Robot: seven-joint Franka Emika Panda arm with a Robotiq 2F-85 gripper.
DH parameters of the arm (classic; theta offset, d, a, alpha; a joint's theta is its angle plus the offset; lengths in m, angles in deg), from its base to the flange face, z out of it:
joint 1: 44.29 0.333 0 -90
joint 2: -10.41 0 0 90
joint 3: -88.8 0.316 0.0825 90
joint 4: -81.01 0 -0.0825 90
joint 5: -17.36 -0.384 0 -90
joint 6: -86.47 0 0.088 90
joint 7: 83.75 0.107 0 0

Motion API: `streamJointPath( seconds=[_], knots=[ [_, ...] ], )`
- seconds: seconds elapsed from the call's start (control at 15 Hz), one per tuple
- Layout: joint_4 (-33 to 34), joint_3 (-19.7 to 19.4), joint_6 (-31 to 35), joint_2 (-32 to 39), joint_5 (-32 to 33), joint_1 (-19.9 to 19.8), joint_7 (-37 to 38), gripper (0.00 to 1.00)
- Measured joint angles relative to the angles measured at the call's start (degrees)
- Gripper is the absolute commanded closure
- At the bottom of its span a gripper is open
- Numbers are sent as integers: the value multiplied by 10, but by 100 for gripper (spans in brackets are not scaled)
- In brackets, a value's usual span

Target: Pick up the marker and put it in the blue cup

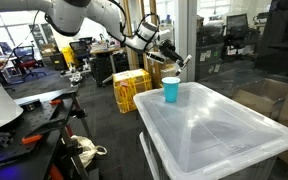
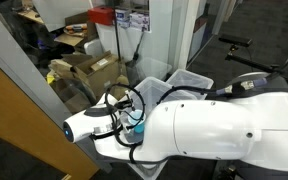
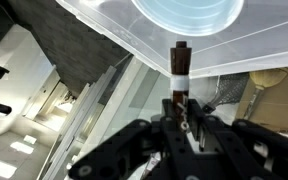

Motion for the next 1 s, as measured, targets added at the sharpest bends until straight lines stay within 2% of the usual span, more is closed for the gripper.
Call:
streamJointPath(
  seconds=[1.0],
  knots=[
    [-8, 9, 1, 0, -1, 29, 10, 95]
  ],
)
